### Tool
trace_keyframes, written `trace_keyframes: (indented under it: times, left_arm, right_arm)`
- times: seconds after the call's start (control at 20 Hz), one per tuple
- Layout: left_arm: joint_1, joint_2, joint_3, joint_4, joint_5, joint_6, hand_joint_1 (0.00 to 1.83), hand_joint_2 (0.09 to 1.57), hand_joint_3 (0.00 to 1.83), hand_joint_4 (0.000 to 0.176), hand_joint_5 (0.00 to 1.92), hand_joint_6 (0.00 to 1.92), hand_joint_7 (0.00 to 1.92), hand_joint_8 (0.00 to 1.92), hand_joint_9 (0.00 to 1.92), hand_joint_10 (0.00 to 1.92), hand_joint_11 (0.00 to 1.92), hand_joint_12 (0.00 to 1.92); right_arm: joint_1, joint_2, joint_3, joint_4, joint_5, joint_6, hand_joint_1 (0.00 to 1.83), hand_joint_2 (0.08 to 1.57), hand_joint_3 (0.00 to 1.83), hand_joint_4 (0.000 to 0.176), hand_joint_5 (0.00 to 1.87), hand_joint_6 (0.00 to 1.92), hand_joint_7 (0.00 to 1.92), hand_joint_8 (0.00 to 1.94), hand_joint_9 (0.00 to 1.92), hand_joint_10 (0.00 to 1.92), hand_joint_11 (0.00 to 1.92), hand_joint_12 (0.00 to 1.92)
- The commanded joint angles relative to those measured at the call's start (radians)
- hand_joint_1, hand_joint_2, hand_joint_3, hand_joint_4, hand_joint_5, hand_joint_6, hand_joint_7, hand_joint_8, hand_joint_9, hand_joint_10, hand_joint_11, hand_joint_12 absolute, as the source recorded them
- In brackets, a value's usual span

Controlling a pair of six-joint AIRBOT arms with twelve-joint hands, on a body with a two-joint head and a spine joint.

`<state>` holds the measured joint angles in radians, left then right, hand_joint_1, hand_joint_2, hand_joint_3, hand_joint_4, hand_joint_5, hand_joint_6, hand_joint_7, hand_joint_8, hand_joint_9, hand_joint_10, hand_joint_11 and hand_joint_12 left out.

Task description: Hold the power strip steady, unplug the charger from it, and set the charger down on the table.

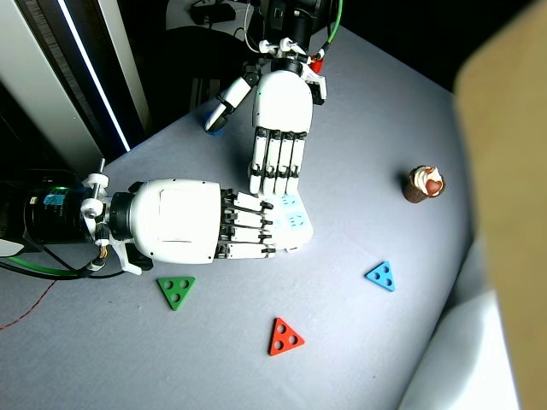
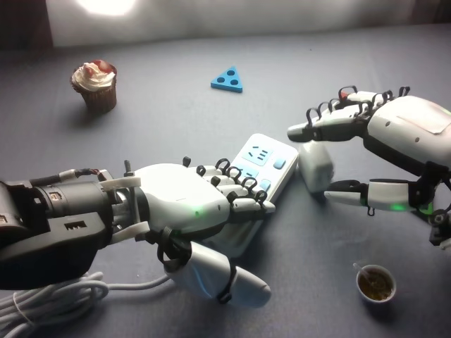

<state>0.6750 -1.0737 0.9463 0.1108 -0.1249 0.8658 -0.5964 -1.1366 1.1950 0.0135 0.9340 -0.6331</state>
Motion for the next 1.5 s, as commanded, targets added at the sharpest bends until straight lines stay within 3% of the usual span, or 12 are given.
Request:
trace_keyframes:
  times: [0.0, 0.25, 0.3, 0.45, 0.8, 1.1, 1.2, 1.3, 1.45]
  left_arm:
    - [-0.005, -0.001, -0.002, -0.006, -0.041, -0.004, 0.0, 1.03, 0.0, 0.0, 0.12, 0.01, 0.14, 0.01, 0.11, 0.01, 0.08, 0.04]
    - [-0.007, -0.001, -0.003, -0.006, -0.041, -0.004, 0.0, 1.04, 0.0, 0.0, 0.13, 0.01, 0.14, 0.01, 0.11, 0.01, 0.08, 0.04]
    - [-0.008, -0.001, -0.004, -0.006, -0.041, -0.004, 0.0, 1.04, 0.0, 0.0, 0.1, 0.0, 0.11, 0.0, 0.09, 0.0, 0.06, 0.03]
    - [-0.009, 0.002, -0.006, -0.008, -0.046, -0.004, 0.0, 1.03, 0.0, 0.0, 0.11, 0.0, 0.11, 0.0, 0.09, 0.0, 0.06, 0.03]
    - [-0.034, 0.016, -0.017, -0.01, -0.061, -0.003, 0.0, 1.03, 0.0, 0.0, 0.07, 0.0, 0.07, 0.0, 0.05, 0.0, 0.03, 0.02]
    - [-0.086, 0.071, -0.047, -0.01, -0.075, 0.007, 0.0, 1.05, 0.01, 0.0, 0.11, 0.01, 0.12, 0.01, 0.09, 0.01, 0.04, 0.02]
    - [-0.153, 0.104, -0.059, -0.011, -0.046, 0.019, 0.0, 1.05, 0.01, 0.0, 0.11, 0.01, 0.12, 0.01, 0.09, 0.01, 0.05, 0.02]
    - [-0.216, 0.123, -0.065, -0.011, -0.008, 0.027, 0.0, 1.05, 0.0, 0.0, 0.08, 0.0, 0.09, 0.0, 0.07, 0.0, 0.04, 0.02]
    - [-0.299, 0.146, -0.072, -0.011, 0.037, 0.031, 0.0, 1.05, 0.0, 0.0, 0.05, 0.0, 0.07, 0.0, 0.05, 0.0, 0.03, 0.02]
  right_arm:
    - [0.001, 0.007, -0.016, 0.024, 0.126, 0.001, 1.04, 1.03, 0.0, 0.0, 0.52, 0.0, 0.55, 0.0, 0.54, 0.0, 0.25, 0.58]
    - [0.0, 0.052, -0.111, 0.127, 0.129, 0.019, 0.89, 0.93, 0.0, 0.0, 0.41, 0.0, 0.42, 0.0, 0.38, 0.0, 0.17, 0.46]
    - [0.0, 0.092, -0.15, 0.166, 0.122, 0.033, 0.74, 0.88, 0.0, 0.0, 0.35, 0.0, 0.36, 0.0, 0.33, 0.0, 0.2, 0.35]
    - [0.0, 0.155, -0.253, 0.291, 0.118, 0.088, 0.57, 0.83, 0.0, 0.0, 0.3, 0.0, 0.31, 0.0, 0.3, 0.0, 0.19, 0.32]
    - [-0.033, 0.269, -0.457, 0.494, 0.145, 0.205, 0.29, 0.87, 0.01, 0.0, 0.31, 0.01, 0.35, 0.01, 0.32, 0.01, 0.21, 0.3]
    - [-0.06, 0.334, -0.553, 0.561, 0.157, 0.315, 0.29, 0.93, 0.01, 0.0, 0.29, 0.0, 0.32, 0.0, 0.3, 0.01, 0.18, 0.29]
    - [-0.069, 0.352, -0.582, 0.559, 0.192, 0.321, 0.3, 0.93, 0.0, 0.0, 0.38, 0.01, 0.39, 0.01, 0.36, 0.01, 0.21, 0.3]
    - [-0.086, 0.369, -0.602, 0.548, 0.203, 0.321, 0.27, 0.96, 0.01, 0.0, 0.36, 0.0, 0.39, 0.0, 0.37, 0.0, 0.22, 0.31]
    - [-0.113, 0.395, -0.626, 0.505, 0.236, 0.369, 0.37, 0.94, 0.0, 0.0, 0.32, 0.0, 0.35, 0.0, 0.33, 0.0, 0.19, 0.31]
